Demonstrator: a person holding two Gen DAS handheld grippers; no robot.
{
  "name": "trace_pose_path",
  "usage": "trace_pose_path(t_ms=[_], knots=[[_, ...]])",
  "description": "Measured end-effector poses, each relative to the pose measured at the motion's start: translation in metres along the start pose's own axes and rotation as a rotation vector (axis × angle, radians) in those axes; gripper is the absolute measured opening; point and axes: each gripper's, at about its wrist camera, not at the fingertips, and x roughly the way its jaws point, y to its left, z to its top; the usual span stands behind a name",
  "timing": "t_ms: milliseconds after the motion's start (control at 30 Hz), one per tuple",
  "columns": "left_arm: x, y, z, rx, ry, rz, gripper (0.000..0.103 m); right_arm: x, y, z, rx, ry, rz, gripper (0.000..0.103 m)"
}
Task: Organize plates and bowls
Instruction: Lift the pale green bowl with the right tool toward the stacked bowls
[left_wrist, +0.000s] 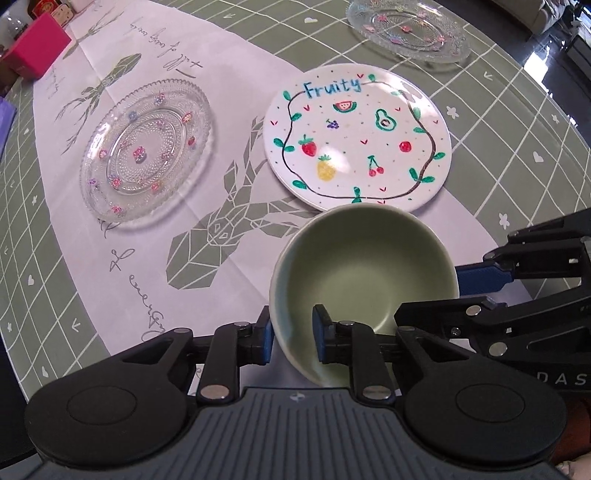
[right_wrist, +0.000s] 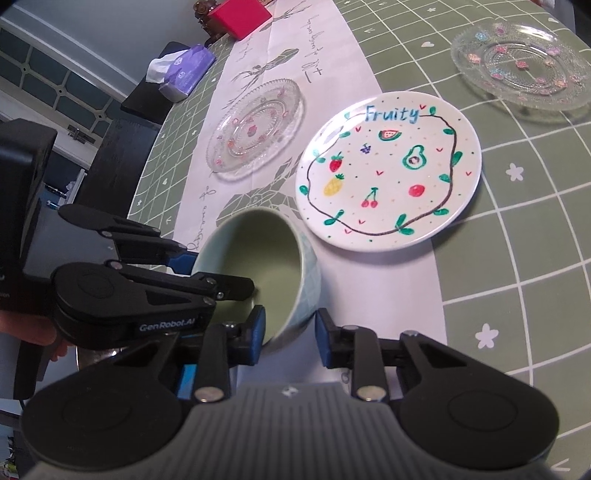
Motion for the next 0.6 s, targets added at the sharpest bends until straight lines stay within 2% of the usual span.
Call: trace_pose_path(t_ms=[100, 300, 467, 600], knots=[[-0.005, -0.001, 0.001, -0.002, -0.010, 0.002, 0.016, 0.000, -0.006, 0.000, 0.039, 0.006, 0.003, 0.023], [-0.010, -0.007, 0.001, -0.002, -0.013, 0.025, 0.014, -0.002, -0.010, -0.001, 0.071, 0.017, 0.008, 0.019], [-0.026, -0.006, 0.002, -0.021, -0.025, 0.029, 0.010, -0.007, -0.012, -0.001, 0.091, 0.019, 0.033, 0.016], [-0.044, -0.010, 0.004, -0.008, -0.028, 0.065, 0.010, -0.016, -0.005, 0.001, 0.077, 0.010, 0.048, 0.014]])
